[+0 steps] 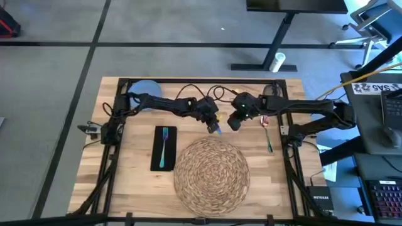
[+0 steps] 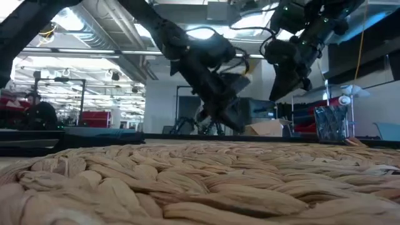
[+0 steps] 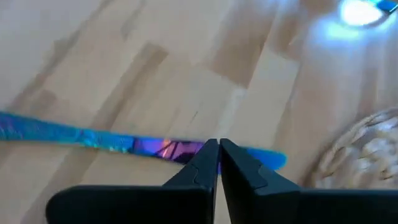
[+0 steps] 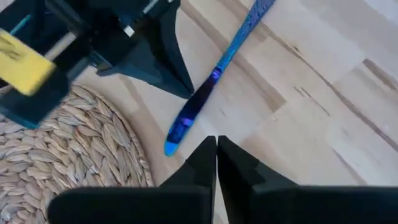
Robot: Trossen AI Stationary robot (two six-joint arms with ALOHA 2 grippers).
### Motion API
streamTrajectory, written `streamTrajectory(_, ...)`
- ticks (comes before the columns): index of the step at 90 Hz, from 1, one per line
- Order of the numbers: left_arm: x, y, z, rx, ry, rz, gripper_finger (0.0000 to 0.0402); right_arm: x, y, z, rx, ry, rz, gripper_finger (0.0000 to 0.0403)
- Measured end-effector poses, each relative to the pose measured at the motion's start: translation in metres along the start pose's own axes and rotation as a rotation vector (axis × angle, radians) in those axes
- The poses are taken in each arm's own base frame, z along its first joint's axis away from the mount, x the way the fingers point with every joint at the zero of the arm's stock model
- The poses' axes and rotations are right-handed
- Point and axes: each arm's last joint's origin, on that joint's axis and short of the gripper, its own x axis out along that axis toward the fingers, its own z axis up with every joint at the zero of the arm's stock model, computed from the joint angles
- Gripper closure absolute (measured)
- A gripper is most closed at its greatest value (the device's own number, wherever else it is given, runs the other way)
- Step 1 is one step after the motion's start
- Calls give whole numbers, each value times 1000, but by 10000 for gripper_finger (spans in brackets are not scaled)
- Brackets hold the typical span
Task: Set table place
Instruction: Put the blue table knife on top of the brown placemat
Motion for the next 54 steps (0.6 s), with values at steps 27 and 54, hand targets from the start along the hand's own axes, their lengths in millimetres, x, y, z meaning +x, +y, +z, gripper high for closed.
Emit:
streamTrajectory(27, 4, -5, -6, 9, 30, -3, 402, 11, -5, -11, 43, -5, 32, 403)
streamTrajectory(54, 4, -5, -6, 16, 31, -2, 402, 20, -11, -24, 75, 14, 42, 403)
